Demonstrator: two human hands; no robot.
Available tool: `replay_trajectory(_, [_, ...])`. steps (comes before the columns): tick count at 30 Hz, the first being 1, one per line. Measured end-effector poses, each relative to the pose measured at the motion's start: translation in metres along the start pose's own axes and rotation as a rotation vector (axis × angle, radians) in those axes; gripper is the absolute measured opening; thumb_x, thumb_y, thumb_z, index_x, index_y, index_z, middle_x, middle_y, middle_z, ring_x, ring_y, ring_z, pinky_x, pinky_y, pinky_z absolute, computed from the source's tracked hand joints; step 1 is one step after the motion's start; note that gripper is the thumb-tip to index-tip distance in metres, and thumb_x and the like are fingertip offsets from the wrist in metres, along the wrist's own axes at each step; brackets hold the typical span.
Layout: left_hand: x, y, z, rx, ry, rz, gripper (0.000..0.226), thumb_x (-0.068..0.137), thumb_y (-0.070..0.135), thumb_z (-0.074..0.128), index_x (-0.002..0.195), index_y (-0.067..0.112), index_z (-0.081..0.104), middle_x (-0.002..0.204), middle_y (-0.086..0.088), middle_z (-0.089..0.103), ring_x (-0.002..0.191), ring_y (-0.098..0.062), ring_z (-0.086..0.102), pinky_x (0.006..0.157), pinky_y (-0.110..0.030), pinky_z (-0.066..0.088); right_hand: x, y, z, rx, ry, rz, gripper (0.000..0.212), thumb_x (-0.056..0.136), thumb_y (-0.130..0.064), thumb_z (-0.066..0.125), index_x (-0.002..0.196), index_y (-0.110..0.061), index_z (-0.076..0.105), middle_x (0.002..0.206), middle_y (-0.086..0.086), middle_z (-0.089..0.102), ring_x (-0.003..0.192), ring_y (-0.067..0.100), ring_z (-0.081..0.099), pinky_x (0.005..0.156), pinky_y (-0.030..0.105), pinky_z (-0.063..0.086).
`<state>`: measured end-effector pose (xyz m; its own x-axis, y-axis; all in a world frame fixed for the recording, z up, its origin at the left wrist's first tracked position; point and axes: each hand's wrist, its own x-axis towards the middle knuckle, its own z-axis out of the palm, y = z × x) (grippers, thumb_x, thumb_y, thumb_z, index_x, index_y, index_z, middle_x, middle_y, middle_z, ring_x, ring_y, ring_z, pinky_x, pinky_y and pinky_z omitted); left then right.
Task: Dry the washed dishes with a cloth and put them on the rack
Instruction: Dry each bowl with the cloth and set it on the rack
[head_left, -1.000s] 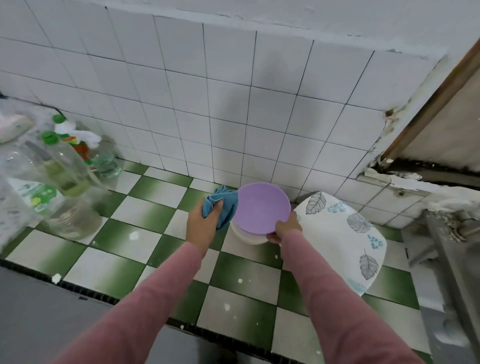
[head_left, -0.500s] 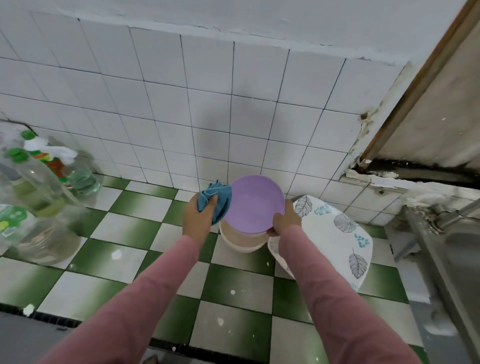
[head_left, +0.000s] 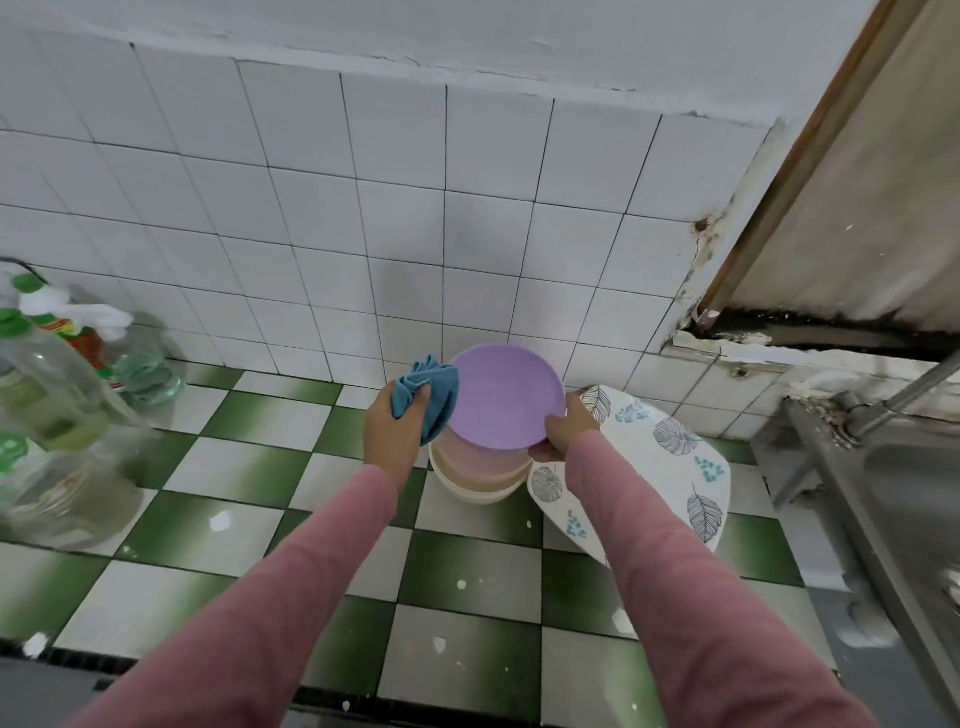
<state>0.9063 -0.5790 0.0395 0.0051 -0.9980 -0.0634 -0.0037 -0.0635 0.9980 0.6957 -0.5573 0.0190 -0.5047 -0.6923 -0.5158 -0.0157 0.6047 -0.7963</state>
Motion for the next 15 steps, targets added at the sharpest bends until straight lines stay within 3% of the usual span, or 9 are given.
replay_trajectory(4, [0.000, 0.000, -0.005, -0.008, 0.011, 0.014, 0.009, 0.097, 0.029, 0.059, 0.106, 0.029, 0.058, 0.098, 0.017, 0.060, 0.092, 0.000, 0.056, 0.077, -0.022, 0.049, 0.004, -0.002, 0.004, 0.077, -0.035, 0.023, 0.053, 0.088, 0.007, 0.023, 0.130, -0.019, 0.044, 0.117, 0.018, 0.058, 0.052, 0.028, 0.056, 0.051, 0.034, 0.054])
replay_trajectory(11, [-0.001, 0.000, -0.008, 0.008, 0.015, 0.011, 0.014, 0.098, 0.030, 0.058, 0.111, 0.024, 0.057, 0.099, 0.017, 0.059, 0.092, 0.001, 0.055, 0.073, -0.020, 0.047, -0.004, -0.008, -0.003, 0.038, 0.006, -0.052, 0.044, 0.088, 0.005, 0.025, 0.120, -0.019, 0.044, 0.118, 0.020, 0.059, 0.056, 0.031, 0.061, 0.068, 0.049, 0.062])
replay_trajectory(13, [-0.002, -0.001, -0.007, 0.012, 0.016, 0.011, 0.015, 0.098, 0.029, 0.058, 0.112, 0.023, 0.057, 0.098, 0.016, 0.059, 0.091, 0.001, 0.055, 0.071, -0.017, 0.046, -0.009, -0.009, -0.008, 0.009, 0.046, -0.098, 0.041, 0.087, 0.003, 0.026, 0.116, -0.020, 0.042, 0.118, 0.022, 0.061, 0.049, 0.028, 0.060, 0.055, 0.039, 0.061])
replay_trajectory(15, [-0.002, -0.002, -0.006, 0.013, 0.015, 0.005, 0.014, 0.098, 0.029, 0.059, 0.111, 0.023, 0.058, 0.098, 0.015, 0.060, 0.091, 0.001, 0.055, 0.072, -0.018, 0.047, -0.015, -0.011, -0.012, -0.041, 0.083, -0.138, 0.038, 0.088, 0.001, 0.028, 0.116, -0.022, 0.039, 0.115, 0.021, 0.062, 0.044, 0.024, 0.058, 0.039, 0.025, 0.051])
